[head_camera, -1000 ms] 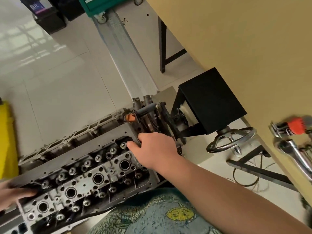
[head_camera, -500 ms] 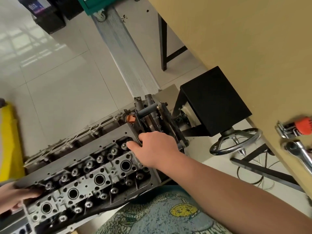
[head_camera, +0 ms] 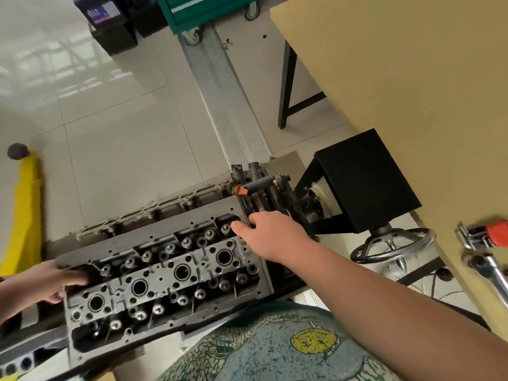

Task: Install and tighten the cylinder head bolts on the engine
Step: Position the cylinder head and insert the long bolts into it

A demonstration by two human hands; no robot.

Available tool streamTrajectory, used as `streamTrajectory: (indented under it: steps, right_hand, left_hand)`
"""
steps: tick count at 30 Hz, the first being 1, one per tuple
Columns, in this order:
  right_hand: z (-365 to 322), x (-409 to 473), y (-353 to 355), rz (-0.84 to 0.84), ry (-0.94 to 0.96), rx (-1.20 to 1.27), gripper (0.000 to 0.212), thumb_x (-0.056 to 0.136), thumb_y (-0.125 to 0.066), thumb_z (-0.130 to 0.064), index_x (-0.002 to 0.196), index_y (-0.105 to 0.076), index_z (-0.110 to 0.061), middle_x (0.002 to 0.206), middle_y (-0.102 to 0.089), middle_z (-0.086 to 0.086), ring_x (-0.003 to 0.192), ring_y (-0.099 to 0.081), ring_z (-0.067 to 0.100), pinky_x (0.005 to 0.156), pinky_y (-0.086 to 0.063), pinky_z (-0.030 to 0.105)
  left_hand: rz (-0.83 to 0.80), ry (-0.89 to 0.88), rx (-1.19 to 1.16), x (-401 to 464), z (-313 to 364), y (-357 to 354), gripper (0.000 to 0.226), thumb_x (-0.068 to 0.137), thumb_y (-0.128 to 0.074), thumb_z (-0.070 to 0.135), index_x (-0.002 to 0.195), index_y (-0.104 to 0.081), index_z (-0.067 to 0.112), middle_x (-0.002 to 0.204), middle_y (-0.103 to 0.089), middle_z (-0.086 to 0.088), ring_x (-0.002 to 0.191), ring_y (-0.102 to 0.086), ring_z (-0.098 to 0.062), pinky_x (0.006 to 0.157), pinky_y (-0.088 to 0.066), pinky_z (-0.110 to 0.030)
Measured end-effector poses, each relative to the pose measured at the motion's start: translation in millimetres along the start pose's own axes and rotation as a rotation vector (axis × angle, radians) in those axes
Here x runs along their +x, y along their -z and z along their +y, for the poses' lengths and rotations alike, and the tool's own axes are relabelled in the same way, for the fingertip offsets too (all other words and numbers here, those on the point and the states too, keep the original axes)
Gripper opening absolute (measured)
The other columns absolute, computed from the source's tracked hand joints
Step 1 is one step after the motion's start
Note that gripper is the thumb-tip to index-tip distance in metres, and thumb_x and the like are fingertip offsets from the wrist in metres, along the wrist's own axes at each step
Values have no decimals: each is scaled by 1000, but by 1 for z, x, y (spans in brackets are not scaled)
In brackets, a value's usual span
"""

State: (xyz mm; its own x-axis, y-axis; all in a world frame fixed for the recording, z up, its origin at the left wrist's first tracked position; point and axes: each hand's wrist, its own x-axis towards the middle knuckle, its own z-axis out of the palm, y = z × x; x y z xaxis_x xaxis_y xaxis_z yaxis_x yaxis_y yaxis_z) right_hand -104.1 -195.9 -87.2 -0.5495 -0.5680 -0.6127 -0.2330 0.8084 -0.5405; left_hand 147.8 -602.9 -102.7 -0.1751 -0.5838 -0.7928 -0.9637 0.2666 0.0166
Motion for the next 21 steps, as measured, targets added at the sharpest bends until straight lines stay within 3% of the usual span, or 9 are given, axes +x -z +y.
streamTrajectory:
  steps: [3, 6, 9, 11, 13, 15, 16, 18, 21]
  right_hand:
    - [1, 3, 4, -53, -22, 20, 54, 90, -32, -80, 74, -46, -30, 86, -60, -9, 82, -59, 16, 74, -50, 40]
    - [-4, 4, 8, -98, -74, -8, 60, 89, -33, -83, 98, -58, -29, 107, -65, -2, 99, -62, 20, 90, -53, 44]
    - [-18, 1, 15, -97, -121, -233, 73, 90, -28, -83, 113, -65, -25, 112, -68, -1, 97, -62, 21, 88, -54, 44]
    - [-35, -1, 21, 10, -120, -565, 65, 90, -30, -80, 110, -62, -27, 101, -67, -3, 88, -61, 20, 75, -52, 39]
    - [-64, -4, 23, 221, -19, -829, 57, 91, -41, -74, 117, -58, -27, 101, -66, -3, 91, -63, 22, 66, -46, 36]
    - [-106, -5, 14, 376, 213, -838, 47, 93, -49, -66, 116, -59, -26, 103, -66, -4, 93, -61, 20, 70, -44, 38]
    - [-131, -6, 3, 381, 331, -774, 41, 94, -51, -62, 114, -60, -27, 104, -65, -6, 94, -59, 18, 75, -47, 39]
    - [-185, -2, -29, 289, 510, -650, 35, 96, -55, -56, 117, -61, -29, 112, -65, -7, 103, -58, 17, 89, -49, 41]
    - [-252, 18, -85, 92, 622, -615, 37, 96, -59, -52, 126, -59, -29, 129, -62, -5, 119, -55, 19, 101, -45, 43]
  left_hand:
    - [-1, 6, 48, -6, -1, 5, 21, 90, -82, 15, 101, -69, 3, 77, -66, -21, 68, -61, -33, 62, -53, -39]
    - [42, -94, 5, -15, -8, -2, 23, 90, -81, 29, 100, -67, 13, 67, -71, -6, 60, -64, -24, 55, -52, -32]
    - [127, -208, -211, -31, -20, -26, 41, 92, -80, 31, 120, -50, 28, 84, -74, 0, 57, -72, -18, 48, -54, -28]
    - [121, -232, -530, -48, -32, -44, 63, 90, -80, 40, 140, -41, 34, 102, -73, -3, 70, -76, -19, 54, -57, -28]
    - [50, -206, -841, -67, -49, -66, 81, 83, -77, 61, 150, -40, 33, 116, -71, -1, 90, -71, -17, 65, -58, -31]
    - [-40, -197, -973, -87, -67, -93, 88, 75, -75, 78, 147, -51, 33, 126, -69, 0, 105, -66, -15, 78, -55, -33]
    - [-103, -223, -990, -96, -74, -104, 88, 70, -76, 82, 141, -60, 33, 128, -71, -4, 107, -67, -18, 84, -51, -34]
    - [-176, -288, -1011, -102, -83, -117, 79, 63, -82, 82, 127, -70, 38, 121, -77, -5, 100, -74, -16, 80, -53, -33]
    - [-221, -382, -1014, -90, -94, -121, 73, 77, -86, 60, 141, -61, 35, 131, -73, 8, 115, -72, -12, 105, -54, -39]
